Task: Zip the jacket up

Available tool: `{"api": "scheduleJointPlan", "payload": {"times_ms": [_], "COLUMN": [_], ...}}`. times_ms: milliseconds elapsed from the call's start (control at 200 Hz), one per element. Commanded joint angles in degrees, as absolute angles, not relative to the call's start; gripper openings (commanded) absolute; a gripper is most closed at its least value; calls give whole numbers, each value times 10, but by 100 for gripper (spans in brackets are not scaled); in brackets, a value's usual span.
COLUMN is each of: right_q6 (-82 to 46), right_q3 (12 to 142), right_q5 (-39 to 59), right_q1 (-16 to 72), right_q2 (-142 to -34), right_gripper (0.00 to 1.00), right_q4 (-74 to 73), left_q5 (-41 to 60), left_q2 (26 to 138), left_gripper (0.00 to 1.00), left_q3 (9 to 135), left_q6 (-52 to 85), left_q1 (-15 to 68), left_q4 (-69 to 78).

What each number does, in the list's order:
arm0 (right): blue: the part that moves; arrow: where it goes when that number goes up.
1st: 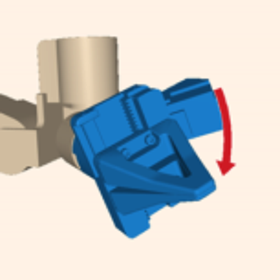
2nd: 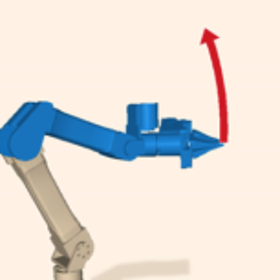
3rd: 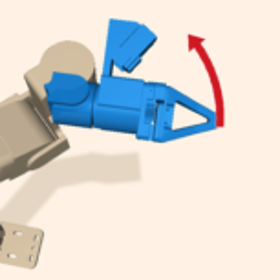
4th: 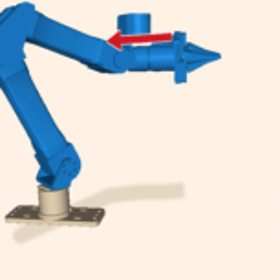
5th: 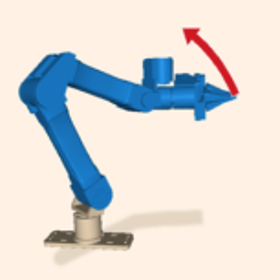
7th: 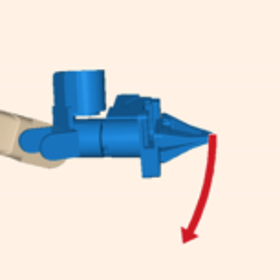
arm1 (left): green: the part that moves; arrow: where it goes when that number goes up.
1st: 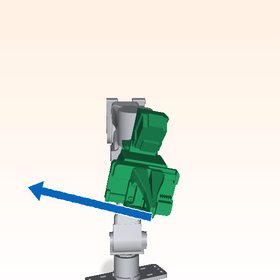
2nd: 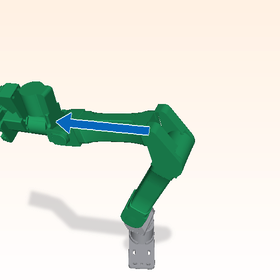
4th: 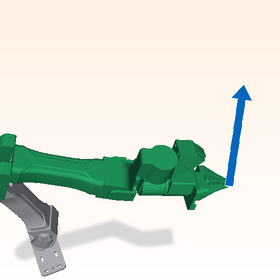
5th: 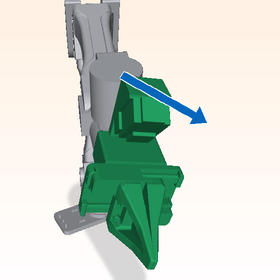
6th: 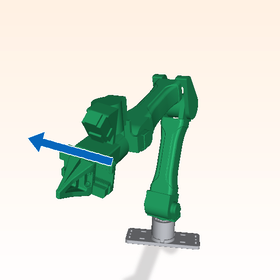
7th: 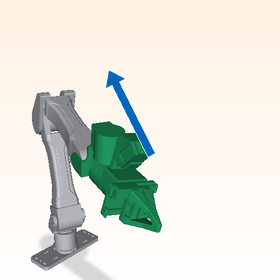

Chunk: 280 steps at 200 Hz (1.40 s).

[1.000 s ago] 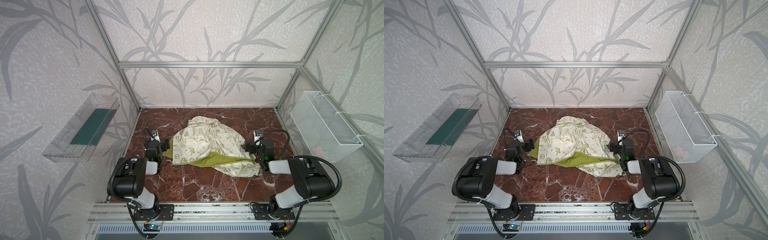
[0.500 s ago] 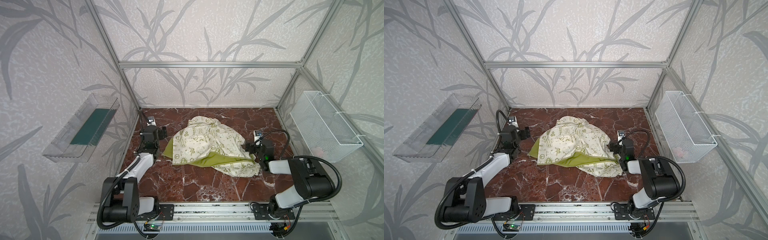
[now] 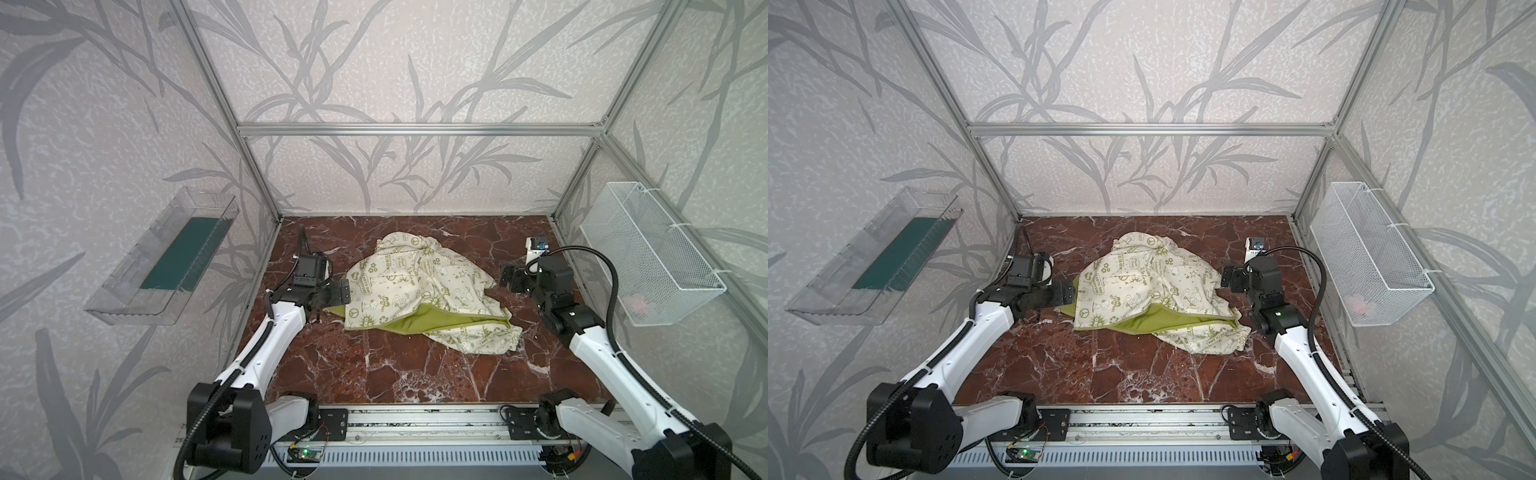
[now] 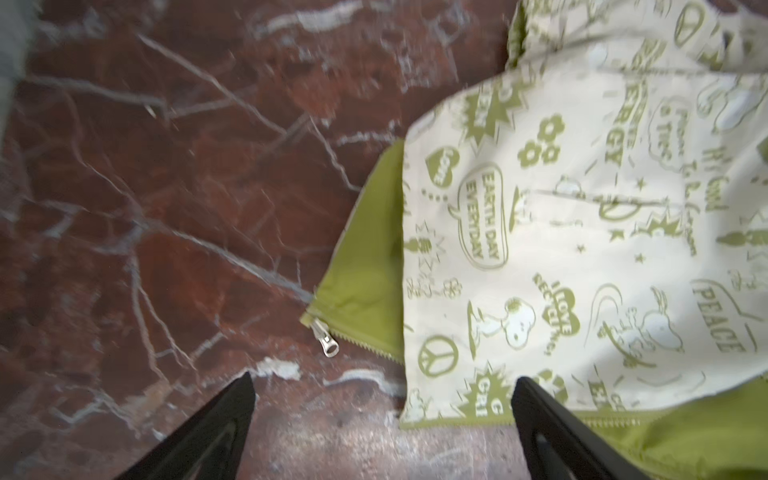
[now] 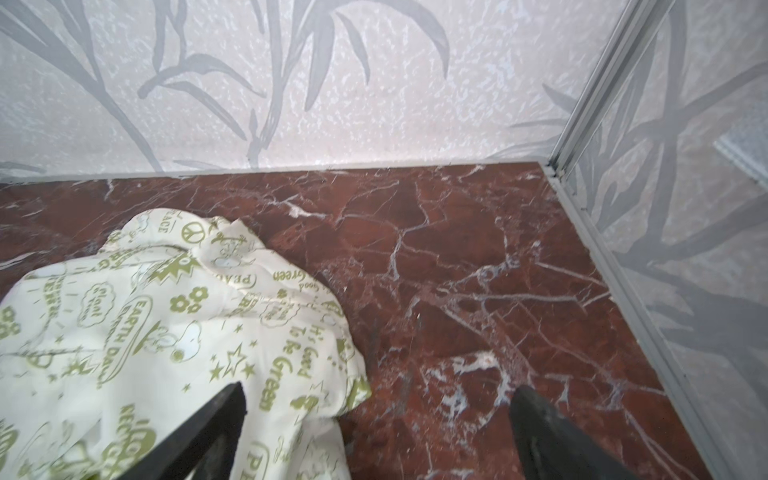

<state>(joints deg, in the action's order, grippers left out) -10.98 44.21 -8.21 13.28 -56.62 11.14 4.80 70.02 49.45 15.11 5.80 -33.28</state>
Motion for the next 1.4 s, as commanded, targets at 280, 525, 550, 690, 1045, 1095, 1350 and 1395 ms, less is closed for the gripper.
{"api": "scheduleJointPlan", "payload": {"times_ms": [280, 525, 550, 690, 1045, 1095, 1350, 1395], "right_q6": [-431, -549, -558, -610, -700, -688, -620, -603], "right_q3": [494, 396, 385, 329, 229, 236, 270, 292], "right_q5": [133, 126, 132, 160, 135, 114, 137, 176], "right_q1": [238, 290, 290, 290, 289, 289, 163, 132], "right_q2": [-576, -565, -564, -562, -637, -652, -785, -820], "right_gripper": [99, 99, 99, 99, 99, 99, 99, 99], "right_q4": [341, 240, 227, 158, -33, -34, -115, -116], "left_q5": [202, 220, 221, 238, 232, 224, 204, 218], "left_q2": [814, 869, 872, 891, 883, 872, 836, 835], "left_gripper": [87, 72, 70, 49, 0, 0, 0, 0], "left_q3": [495, 497, 495, 496, 530, 534, 558, 560], "left_q6": [210, 205, 205, 215, 220, 223, 249, 267], "left_q1": [65, 69, 69, 70, 71, 70, 65, 61], "left_q4": [-373, -357, -351, -317, -297, -297, -294, -284]}}
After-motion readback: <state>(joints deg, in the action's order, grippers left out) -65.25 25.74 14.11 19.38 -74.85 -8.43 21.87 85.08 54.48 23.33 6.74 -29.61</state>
